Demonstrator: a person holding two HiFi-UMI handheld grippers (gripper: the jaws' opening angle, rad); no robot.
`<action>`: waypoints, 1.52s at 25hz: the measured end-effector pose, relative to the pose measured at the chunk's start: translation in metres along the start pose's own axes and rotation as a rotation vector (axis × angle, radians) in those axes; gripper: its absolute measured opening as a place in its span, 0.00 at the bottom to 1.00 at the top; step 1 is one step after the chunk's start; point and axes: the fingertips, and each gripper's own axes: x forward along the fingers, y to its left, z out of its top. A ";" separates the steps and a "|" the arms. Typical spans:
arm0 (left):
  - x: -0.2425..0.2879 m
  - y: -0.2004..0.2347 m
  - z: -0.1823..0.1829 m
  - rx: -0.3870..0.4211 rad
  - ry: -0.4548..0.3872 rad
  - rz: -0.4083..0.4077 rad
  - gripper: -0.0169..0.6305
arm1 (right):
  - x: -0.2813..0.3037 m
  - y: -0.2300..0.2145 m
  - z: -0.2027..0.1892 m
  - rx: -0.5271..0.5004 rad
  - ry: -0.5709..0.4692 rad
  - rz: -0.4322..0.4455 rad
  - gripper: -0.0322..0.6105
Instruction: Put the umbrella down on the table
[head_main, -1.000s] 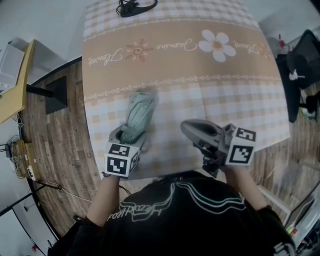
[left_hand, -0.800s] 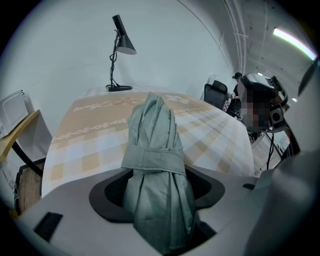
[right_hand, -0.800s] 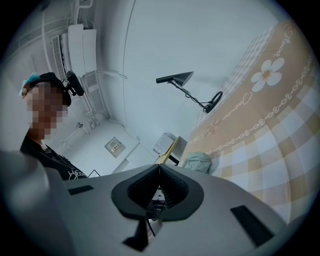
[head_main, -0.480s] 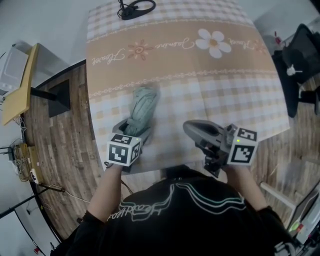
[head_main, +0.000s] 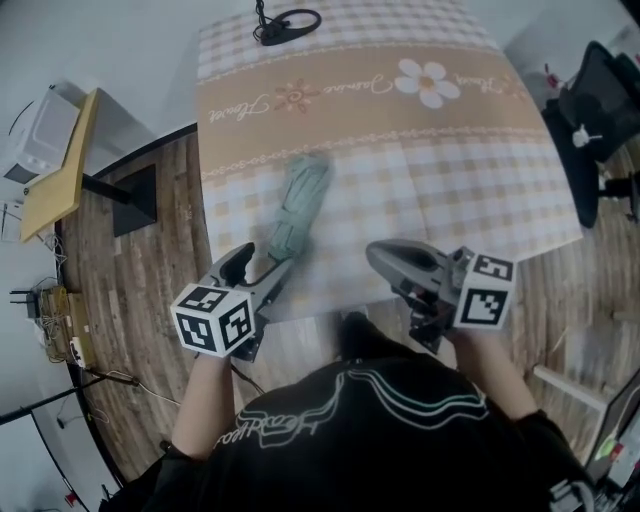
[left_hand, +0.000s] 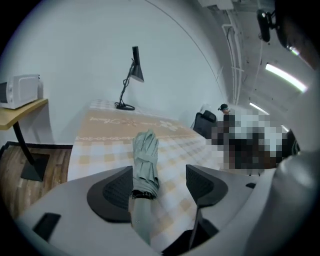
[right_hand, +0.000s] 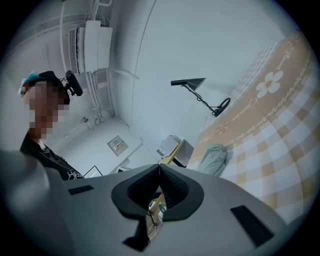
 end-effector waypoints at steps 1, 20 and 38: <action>-0.012 -0.008 0.003 -0.009 -0.030 -0.021 0.54 | 0.000 0.007 -0.004 -0.006 -0.001 0.004 0.07; -0.184 -0.135 -0.019 -0.068 -0.296 -0.309 0.18 | -0.011 0.170 -0.091 -0.144 -0.005 0.043 0.07; -0.271 -0.180 -0.037 0.026 -0.460 -0.356 0.02 | -0.006 0.253 -0.137 -0.279 0.034 0.124 0.07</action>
